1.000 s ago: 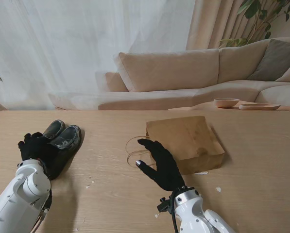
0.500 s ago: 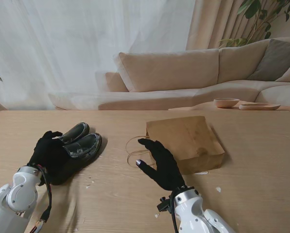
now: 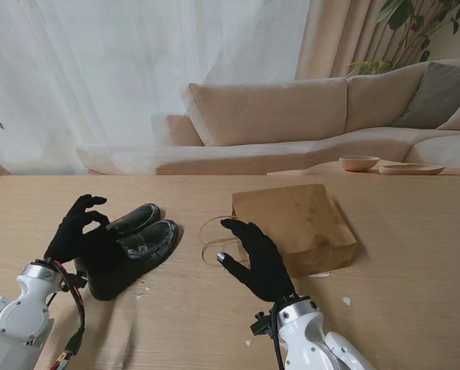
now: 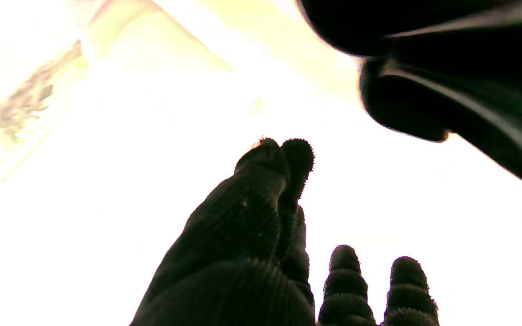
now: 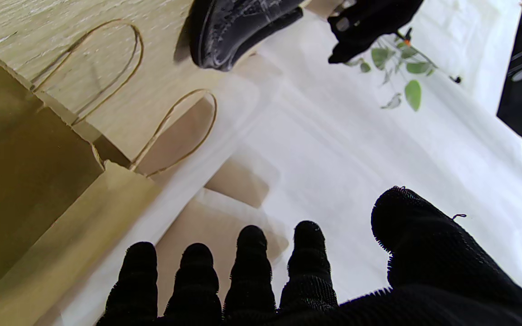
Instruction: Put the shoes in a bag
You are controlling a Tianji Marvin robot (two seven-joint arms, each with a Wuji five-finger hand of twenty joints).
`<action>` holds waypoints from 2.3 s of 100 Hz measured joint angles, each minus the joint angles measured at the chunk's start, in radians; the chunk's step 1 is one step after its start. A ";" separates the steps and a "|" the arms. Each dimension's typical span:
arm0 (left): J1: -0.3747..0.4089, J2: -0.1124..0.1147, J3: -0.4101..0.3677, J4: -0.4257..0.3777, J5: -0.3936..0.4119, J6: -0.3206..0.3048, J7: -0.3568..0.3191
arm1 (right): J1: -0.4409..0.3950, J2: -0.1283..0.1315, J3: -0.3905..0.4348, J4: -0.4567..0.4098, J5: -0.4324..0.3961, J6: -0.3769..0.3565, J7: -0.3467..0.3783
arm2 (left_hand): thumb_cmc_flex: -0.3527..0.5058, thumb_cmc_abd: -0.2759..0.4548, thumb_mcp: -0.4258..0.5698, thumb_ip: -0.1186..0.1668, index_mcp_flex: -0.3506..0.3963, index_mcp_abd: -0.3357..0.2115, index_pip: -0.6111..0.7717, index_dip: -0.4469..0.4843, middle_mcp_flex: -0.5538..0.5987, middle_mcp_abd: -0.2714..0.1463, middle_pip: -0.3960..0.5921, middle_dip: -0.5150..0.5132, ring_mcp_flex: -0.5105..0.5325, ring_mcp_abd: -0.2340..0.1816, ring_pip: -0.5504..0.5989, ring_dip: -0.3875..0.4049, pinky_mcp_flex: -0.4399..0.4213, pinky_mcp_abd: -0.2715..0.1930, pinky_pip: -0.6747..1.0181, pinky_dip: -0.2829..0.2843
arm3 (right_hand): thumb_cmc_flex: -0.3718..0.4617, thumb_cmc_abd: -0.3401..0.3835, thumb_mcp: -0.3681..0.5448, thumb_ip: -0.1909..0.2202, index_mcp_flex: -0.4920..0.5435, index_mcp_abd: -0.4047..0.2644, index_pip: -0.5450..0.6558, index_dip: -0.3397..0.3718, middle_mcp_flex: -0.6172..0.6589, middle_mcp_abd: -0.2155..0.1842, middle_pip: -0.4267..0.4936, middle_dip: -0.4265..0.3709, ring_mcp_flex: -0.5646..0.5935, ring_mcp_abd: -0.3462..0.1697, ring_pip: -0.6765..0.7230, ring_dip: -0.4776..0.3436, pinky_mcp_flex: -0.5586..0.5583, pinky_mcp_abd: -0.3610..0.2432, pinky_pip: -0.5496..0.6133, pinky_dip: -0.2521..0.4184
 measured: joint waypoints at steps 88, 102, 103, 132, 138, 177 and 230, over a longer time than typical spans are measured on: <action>0.158 0.063 -0.018 -0.343 0.444 0.499 -0.183 | -0.011 0.008 0.026 -0.014 -0.030 0.023 0.012 | -0.398 -0.037 0.341 0.009 -0.178 -0.080 -0.291 -0.322 -0.052 0.000 -0.147 -0.031 0.000 0.010 -0.012 -0.131 0.006 0.011 -0.015 -0.108 | 0.003 -0.002 0.001 0.000 0.000 0.002 0.012 0.000 0.001 0.000 0.011 0.010 0.000 0.000 0.012 0.001 0.010 0.000 0.000 0.000; 0.156 0.073 0.011 -0.364 0.481 0.577 -0.237 | -0.020 0.008 0.037 -0.016 -0.030 0.010 0.011 | -0.493 -0.062 0.378 0.009 -0.219 -0.078 -0.348 -0.362 -0.054 0.000 -0.181 -0.031 0.000 0.010 -0.021 -0.161 0.011 0.010 -0.016 -0.128 | 0.003 -0.002 0.001 0.000 0.000 0.002 0.022 0.000 0.001 0.000 0.011 0.010 0.000 0.000 0.012 0.001 0.010 0.000 0.000 0.000; 0.156 0.074 0.013 -0.365 0.488 0.580 -0.238 | -0.021 0.008 0.038 -0.017 -0.030 0.009 0.010 | -0.493 -0.064 0.378 0.009 -0.219 -0.078 -0.348 -0.363 -0.057 0.000 -0.183 -0.031 0.000 0.010 -0.022 -0.167 0.011 0.010 -0.016 -0.129 | 0.003 -0.002 0.001 0.000 0.000 0.002 0.022 0.000 0.001 0.000 0.011 0.010 0.000 0.000 0.012 0.001 0.010 0.000 0.000 0.000; 0.100 0.093 0.084 -0.374 0.571 0.701 -0.370 | -0.048 0.006 0.058 -0.034 -0.029 -0.001 -0.011 | -0.617 -0.120 0.435 0.009 -0.231 -0.089 -0.380 -0.390 -0.074 0.000 -0.231 -0.032 0.000 -0.001 -0.026 -0.205 0.012 0.009 -0.026 -0.142 | 0.003 -0.002 0.001 0.000 0.000 0.002 0.022 0.000 0.001 0.000 0.012 0.010 0.000 0.000 0.012 0.001 0.010 0.001 0.000 0.000; 0.086 0.096 0.101 -0.373 0.592 0.716 -0.381 | -0.051 0.006 0.060 -0.037 -0.029 -0.002 -0.013 | -0.628 -0.121 0.437 0.009 -0.231 -0.089 -0.385 -0.395 -0.074 0.000 -0.232 -0.032 0.000 -0.001 -0.026 -0.209 0.012 0.008 -0.026 -0.143 | 0.003 -0.002 0.001 0.000 0.000 0.002 0.022 0.000 0.001 0.000 0.012 0.010 0.000 0.000 0.012 0.001 0.010 0.001 0.000 0.000; -0.012 0.105 0.209 -0.328 0.611 0.810 -0.445 | -0.060 0.004 0.072 -0.042 -0.022 -0.008 -0.019 | -0.640 -0.121 0.447 0.005 -0.188 -0.101 -0.430 -0.421 -0.094 0.000 -0.268 -0.028 0.000 -0.002 -0.035 -0.219 0.012 0.007 -0.026 -0.153 | 0.003 -0.002 0.001 0.000 0.000 0.004 0.023 0.000 0.001 0.000 0.012 0.010 0.000 0.000 0.012 0.001 0.010 0.001 0.000 0.000; -0.007 0.102 0.227 -0.312 0.666 0.829 -0.384 | -0.064 0.004 0.077 -0.045 -0.021 -0.008 -0.022 | -0.637 -0.104 0.418 0.005 -0.013 -0.203 -0.413 -0.420 -0.075 -0.113 -0.317 -0.232 0.000 -0.054 -0.078 -0.434 0.024 -0.020 -0.054 -0.244 | 0.003 -0.002 0.001 0.000 0.000 0.012 0.023 -0.009 0.001 0.000 0.012 0.010 0.000 0.000 0.013 0.001 0.010 0.001 0.000 0.000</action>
